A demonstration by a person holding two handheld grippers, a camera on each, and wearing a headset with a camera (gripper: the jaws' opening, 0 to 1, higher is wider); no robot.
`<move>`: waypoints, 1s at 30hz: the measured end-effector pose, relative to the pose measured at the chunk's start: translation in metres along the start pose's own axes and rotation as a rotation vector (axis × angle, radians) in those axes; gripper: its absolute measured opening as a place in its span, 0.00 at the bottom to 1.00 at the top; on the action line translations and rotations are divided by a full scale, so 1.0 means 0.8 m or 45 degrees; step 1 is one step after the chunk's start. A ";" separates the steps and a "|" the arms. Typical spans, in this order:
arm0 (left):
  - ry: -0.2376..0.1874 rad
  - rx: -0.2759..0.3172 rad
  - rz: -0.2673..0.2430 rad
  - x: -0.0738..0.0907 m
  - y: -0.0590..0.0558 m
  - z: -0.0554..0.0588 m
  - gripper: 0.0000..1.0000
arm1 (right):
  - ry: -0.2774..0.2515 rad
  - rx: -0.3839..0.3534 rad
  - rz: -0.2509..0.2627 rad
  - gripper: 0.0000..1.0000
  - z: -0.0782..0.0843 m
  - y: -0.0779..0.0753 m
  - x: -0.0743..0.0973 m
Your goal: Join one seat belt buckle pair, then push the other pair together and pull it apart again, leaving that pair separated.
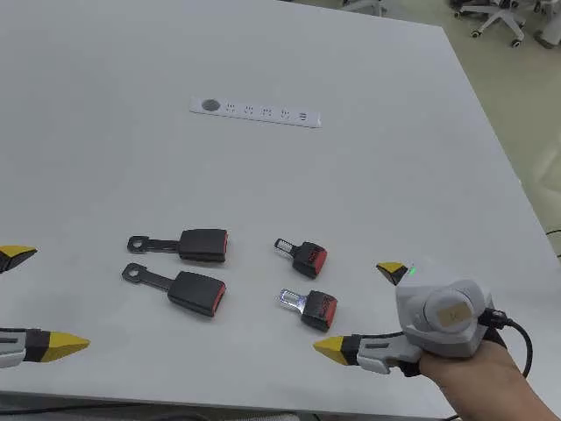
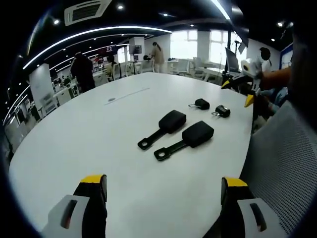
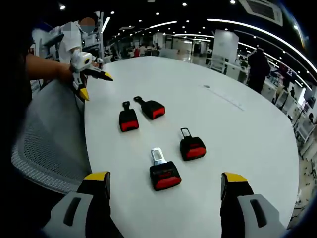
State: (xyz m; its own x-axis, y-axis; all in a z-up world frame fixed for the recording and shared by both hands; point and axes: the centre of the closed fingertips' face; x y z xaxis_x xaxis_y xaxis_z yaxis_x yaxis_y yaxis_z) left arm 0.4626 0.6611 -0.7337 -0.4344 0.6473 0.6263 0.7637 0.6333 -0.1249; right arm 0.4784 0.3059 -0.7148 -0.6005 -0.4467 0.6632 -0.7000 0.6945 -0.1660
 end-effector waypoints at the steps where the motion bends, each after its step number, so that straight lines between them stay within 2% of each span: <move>1: 0.002 -0.003 0.001 0.000 0.001 0.001 0.98 | 0.000 0.000 -0.001 0.94 0.000 0.001 0.000; 5: 0.004 -0.012 -0.002 0.000 0.003 0.002 0.98 | 0.016 -0.006 -0.014 0.91 0.003 0.004 0.003; 14: -0.002 -0.014 -0.012 0.000 0.001 -0.001 0.99 | 0.015 0.006 -0.011 0.93 0.001 0.001 0.000; 18: 0.000 -0.016 -0.012 -0.001 -0.006 -0.007 0.99 | 0.016 0.008 -0.013 0.93 0.003 0.000 -0.001; 22: 0.006 -0.019 -0.013 -0.001 -0.006 -0.008 0.99 | 0.051 0.031 -0.015 0.95 0.010 0.002 -0.003; 30: 0.006 -0.023 -0.009 -0.001 -0.007 -0.008 0.98 | 0.038 0.032 -0.004 0.94 0.008 -0.004 -0.004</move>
State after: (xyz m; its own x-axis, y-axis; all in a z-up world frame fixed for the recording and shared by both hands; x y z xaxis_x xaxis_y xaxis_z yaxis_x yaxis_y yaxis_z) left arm 0.4619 0.6544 -0.7283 -0.4375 0.6408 0.6308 0.7692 0.6300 -0.1065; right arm 0.4801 0.3020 -0.7211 -0.5868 -0.4312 0.6854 -0.7113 0.6789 -0.1820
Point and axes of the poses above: the centre of the closed fingertips' face, and the gripper's own axes: x roughly backward along the fingers, y roughly to its left, z roughly out of its underside, and after that the axes turned 10 degrees about z, right-handed
